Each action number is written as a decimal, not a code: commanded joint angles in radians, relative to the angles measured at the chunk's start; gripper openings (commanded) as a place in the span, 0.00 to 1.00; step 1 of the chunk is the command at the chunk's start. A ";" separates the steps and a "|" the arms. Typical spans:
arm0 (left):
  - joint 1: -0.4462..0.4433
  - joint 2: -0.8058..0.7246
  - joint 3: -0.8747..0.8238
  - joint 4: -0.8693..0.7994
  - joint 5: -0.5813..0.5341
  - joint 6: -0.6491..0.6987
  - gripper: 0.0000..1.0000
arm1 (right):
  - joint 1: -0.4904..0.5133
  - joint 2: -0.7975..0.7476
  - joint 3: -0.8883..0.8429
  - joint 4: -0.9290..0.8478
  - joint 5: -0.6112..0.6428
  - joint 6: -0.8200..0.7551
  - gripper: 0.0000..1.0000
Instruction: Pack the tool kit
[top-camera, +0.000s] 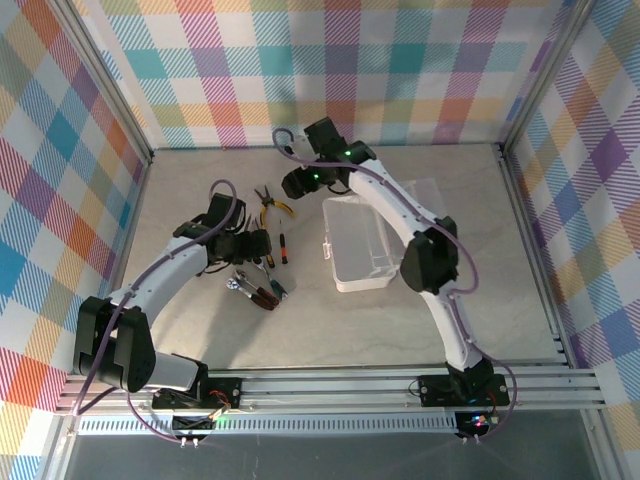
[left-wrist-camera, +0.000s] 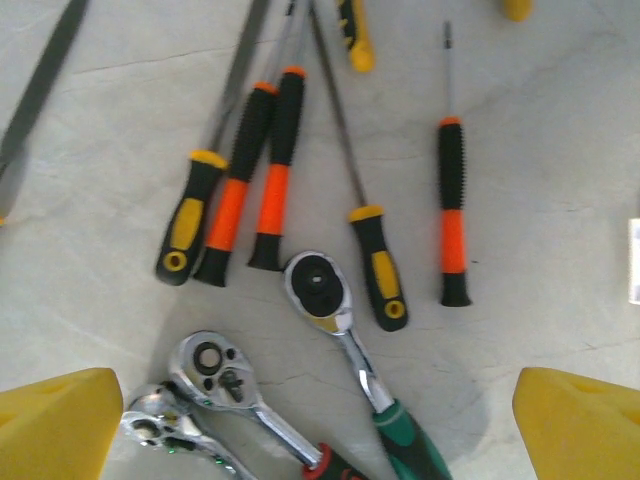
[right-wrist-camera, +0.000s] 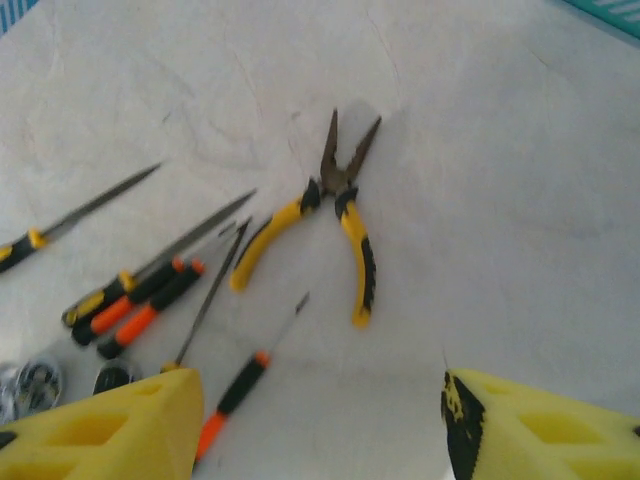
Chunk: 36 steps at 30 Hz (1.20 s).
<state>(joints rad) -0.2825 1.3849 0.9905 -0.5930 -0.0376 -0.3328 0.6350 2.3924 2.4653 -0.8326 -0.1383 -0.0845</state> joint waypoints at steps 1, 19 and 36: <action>0.021 -0.011 -0.014 -0.058 -0.029 -0.006 1.00 | -0.001 0.146 0.169 -0.085 -0.072 -0.084 0.62; 0.064 0.244 0.177 -0.016 -0.021 0.049 1.00 | -0.006 0.103 0.049 0.075 -0.102 -0.090 0.65; 0.072 0.775 0.720 -0.036 0.041 0.105 0.54 | -0.037 -0.326 -0.246 -0.076 0.150 -0.094 0.71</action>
<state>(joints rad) -0.2199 2.1242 1.6497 -0.6025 -0.0223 -0.2405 0.6067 2.1483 2.2978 -0.8635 -0.0372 -0.1795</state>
